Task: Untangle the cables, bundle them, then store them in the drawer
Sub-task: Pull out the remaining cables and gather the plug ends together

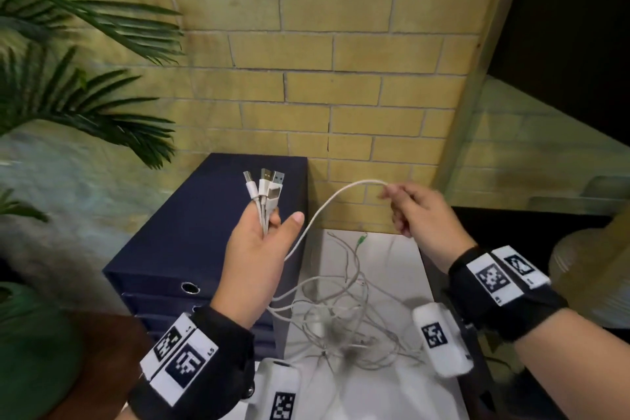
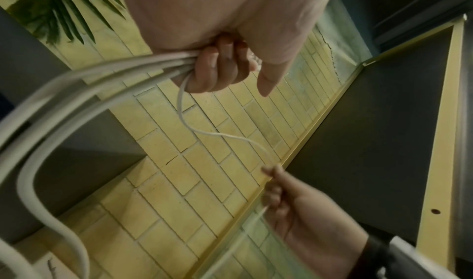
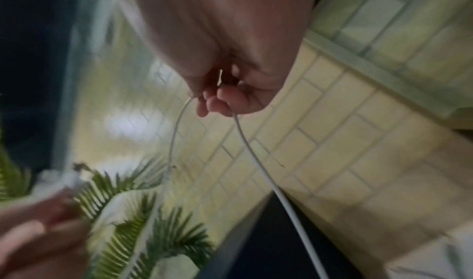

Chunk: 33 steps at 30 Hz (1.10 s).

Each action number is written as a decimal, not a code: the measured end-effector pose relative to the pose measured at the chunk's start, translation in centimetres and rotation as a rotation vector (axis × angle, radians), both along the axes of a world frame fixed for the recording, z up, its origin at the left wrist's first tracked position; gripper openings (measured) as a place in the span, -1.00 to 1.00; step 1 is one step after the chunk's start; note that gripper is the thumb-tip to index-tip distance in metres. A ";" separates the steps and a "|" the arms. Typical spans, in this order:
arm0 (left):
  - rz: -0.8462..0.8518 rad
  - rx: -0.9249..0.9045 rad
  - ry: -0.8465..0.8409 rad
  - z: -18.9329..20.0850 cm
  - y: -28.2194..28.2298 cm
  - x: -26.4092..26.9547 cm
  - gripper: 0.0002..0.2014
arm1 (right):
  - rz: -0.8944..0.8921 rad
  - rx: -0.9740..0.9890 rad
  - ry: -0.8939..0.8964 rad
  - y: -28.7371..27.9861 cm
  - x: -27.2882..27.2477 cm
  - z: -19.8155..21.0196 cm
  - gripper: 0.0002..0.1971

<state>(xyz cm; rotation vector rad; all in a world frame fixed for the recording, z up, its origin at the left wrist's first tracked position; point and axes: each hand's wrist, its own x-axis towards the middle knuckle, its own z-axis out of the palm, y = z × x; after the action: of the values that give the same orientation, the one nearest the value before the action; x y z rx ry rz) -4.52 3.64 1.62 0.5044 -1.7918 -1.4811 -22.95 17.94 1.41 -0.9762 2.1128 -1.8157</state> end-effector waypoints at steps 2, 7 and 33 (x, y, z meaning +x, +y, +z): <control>0.026 -0.008 -0.001 0.1 0.3 0.0 -0.72 | 0.010 -0.087 0.040 -0.4 0.6 2.7 -0.74; 0.055 -0.003 -0.017 0.1 0.1 0.1 -0.76 | 0.052 -0.270 0.226 -0.5 1.8 7.0 -0.79; -0.275 0.395 0.230 0.1 -1.2 0.8 -0.61 | 0.454 0.441 0.279 -1.6 6.7 -1.0 -0.42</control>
<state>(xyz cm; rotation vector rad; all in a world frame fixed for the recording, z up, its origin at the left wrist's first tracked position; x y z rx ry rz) -3.77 2.44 1.75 0.2676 -1.4348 -2.0138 -16.28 16.37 0.41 -1.4869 2.0760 -0.9952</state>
